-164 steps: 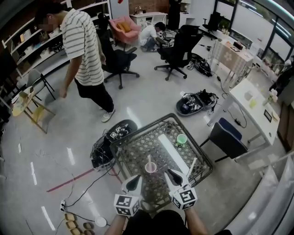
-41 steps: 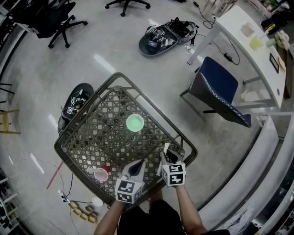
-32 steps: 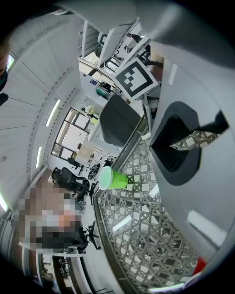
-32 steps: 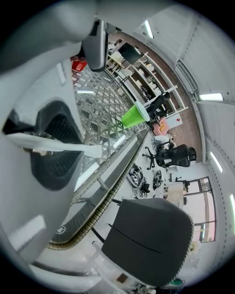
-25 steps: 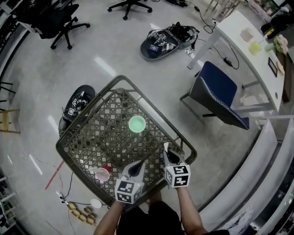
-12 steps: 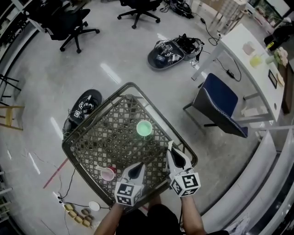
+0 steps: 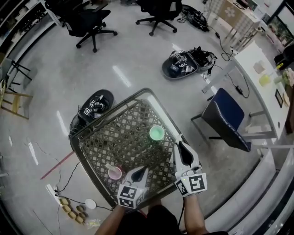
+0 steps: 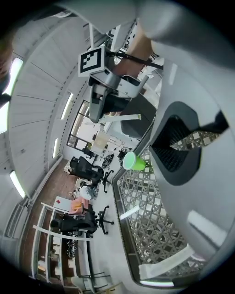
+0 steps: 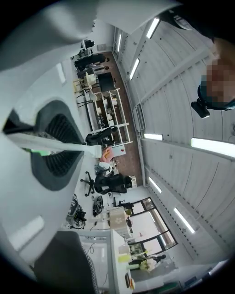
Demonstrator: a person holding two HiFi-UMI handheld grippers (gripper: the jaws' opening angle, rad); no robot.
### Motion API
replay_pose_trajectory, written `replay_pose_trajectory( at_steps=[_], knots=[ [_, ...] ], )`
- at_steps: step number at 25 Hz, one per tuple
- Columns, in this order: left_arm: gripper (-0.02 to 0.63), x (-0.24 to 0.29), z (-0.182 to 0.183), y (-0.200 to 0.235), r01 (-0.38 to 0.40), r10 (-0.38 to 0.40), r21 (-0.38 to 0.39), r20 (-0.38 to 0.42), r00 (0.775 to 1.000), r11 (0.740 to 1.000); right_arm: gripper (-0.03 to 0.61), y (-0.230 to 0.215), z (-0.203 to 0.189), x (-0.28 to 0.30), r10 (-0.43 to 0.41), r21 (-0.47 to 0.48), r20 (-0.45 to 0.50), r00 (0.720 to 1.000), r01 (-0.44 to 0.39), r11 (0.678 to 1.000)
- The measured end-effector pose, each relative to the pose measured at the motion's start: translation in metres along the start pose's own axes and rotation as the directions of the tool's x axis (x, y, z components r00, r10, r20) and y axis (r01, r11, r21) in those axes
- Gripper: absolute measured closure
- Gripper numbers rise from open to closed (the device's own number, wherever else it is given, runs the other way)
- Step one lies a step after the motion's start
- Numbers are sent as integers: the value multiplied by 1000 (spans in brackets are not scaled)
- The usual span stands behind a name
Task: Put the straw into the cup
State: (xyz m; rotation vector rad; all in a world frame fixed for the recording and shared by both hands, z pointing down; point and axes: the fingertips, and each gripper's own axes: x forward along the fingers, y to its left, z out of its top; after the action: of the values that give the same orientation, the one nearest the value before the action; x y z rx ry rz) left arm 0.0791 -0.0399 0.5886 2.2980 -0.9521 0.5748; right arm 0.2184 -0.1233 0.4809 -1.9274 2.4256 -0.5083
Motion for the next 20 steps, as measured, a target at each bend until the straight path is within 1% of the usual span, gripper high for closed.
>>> replay_pose_trajectory(
  at_steps=[4,11,15,20],
  knots=[
    [607,-6,1,11,-17,17,-17,14,1000,1000,526,8,16,23,26,-28,49,998,-24,999],
    [607,-4,-4,23,-33,34,-30,19,999,999,526,8,27,60,53,-63,118,992,-46,997],
    [607,-2,-9,32,-46,47,-47,16,999,998,526,5,17,83,64,-67,120,991,-57,996],
    [607,10,-16,47,-63,65,-76,16,998,995,526,6,-9,107,86,-78,86,993,-79,994]
  ],
)
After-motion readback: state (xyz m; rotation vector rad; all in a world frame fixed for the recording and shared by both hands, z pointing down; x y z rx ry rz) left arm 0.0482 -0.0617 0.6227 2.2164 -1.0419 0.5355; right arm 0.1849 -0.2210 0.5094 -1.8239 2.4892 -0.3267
